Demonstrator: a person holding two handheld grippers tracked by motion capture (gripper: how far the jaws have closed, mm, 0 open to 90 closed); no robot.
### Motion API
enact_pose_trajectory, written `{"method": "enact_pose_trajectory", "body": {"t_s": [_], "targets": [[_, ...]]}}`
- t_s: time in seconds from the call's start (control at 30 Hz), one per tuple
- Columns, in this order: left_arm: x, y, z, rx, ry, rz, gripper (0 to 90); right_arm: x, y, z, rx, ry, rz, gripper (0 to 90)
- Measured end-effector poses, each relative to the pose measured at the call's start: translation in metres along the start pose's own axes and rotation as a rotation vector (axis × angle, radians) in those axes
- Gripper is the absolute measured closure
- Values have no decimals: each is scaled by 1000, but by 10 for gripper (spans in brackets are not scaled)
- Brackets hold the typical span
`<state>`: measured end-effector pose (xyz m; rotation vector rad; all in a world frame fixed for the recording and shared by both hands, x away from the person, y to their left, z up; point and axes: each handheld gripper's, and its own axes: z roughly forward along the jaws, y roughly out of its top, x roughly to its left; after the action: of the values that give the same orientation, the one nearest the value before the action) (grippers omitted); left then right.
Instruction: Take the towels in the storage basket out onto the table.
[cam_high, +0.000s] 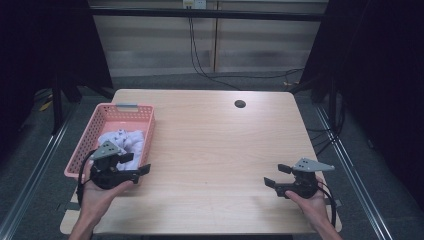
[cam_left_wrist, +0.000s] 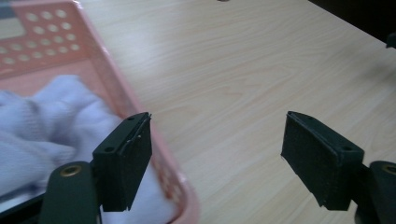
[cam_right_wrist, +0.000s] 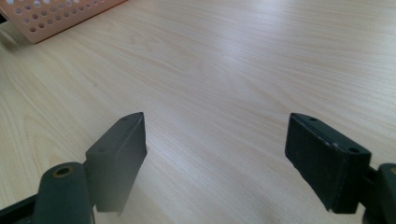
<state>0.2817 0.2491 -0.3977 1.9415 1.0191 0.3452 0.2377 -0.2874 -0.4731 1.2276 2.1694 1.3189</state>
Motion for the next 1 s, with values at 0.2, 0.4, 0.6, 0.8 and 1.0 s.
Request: {"method": "enact_pose_trajectory", "body": {"t_s": [0.2,0.4,0.6,0.8,1.0], "targets": [[30,7,-14,5,72,-40,224,0,0,3,23,15,6,178],[59,10,-18,54,117,-59,194,-1,0,6,34,19,11,169],[87,9,-10,108,163,-113,160,-1,0,7,43,26,7,167],[103,10,3,165,164,-100,162,-1,0,8,56,28,15,165],[119,11,21,229,149,-113,162,0,-1,10,57,36,16,165]]}}
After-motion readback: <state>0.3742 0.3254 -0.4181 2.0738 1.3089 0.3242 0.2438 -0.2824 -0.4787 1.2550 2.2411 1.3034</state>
